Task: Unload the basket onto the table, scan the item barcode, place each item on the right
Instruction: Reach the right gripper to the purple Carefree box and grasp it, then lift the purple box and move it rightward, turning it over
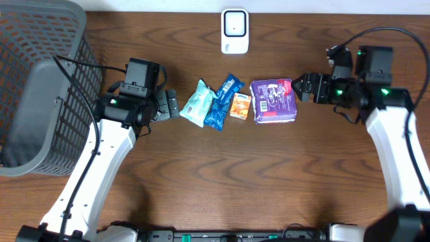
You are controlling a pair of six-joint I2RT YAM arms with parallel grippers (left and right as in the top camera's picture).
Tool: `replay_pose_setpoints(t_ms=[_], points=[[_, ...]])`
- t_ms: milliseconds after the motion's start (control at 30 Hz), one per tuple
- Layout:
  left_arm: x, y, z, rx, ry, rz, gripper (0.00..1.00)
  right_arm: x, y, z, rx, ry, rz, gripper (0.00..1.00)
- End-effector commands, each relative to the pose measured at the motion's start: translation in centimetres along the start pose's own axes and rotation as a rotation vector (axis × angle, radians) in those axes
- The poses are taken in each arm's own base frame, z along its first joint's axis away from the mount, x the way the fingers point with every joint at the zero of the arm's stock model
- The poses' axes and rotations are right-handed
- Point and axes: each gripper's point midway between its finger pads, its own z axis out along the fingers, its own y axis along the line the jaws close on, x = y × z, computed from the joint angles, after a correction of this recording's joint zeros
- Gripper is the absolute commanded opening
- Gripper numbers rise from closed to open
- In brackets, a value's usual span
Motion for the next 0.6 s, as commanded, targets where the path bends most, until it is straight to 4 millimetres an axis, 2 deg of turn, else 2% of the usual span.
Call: replay_pose_setpoints(t_ms=[0,67,100,233,333,400,533,567], points=[[-0.2,0.2,0.0,-0.013,-0.004,-0.019,0.98,0.5,-2.7,3.3,0.032,0.06,0.025,0.91],[-0.2,0.2,0.0,-0.013,-0.004,-0.019,0.98,1.0,-3.8,5.3,0.007,0.093,0.056,0.76],[-0.2,0.2,0.0,-0.013,-0.004,-0.019,0.98,1.3,-4.0,6.2,-0.024,0.109,0.057,0.74],[-0.2,0.2,0.0,-0.013,-0.004,-0.019,0.98,2.6,-3.4,8.9,-0.198,0.157,0.036,0.73],[-0.2,0.2,0.0,-0.013,-0.004,-0.019,0.98,3.8,-4.8,11.3,-0.227,0.187,0.046,0.73],[-0.2,0.2,0.0,-0.013,-0.004,-0.019,0.98,4.1,-5.2,12.2,-0.25,0.191,0.051,0.72],[-0.2,0.2,0.0,-0.013,-0.004,-0.019,0.98,4.7,-4.5,13.7,-0.37,0.192,0.063,0.71],[-0.2,0.2,0.0,-0.013,-0.004,-0.019,0.98,5.0,-4.6,14.1,-0.374,0.2,0.069,0.66]])
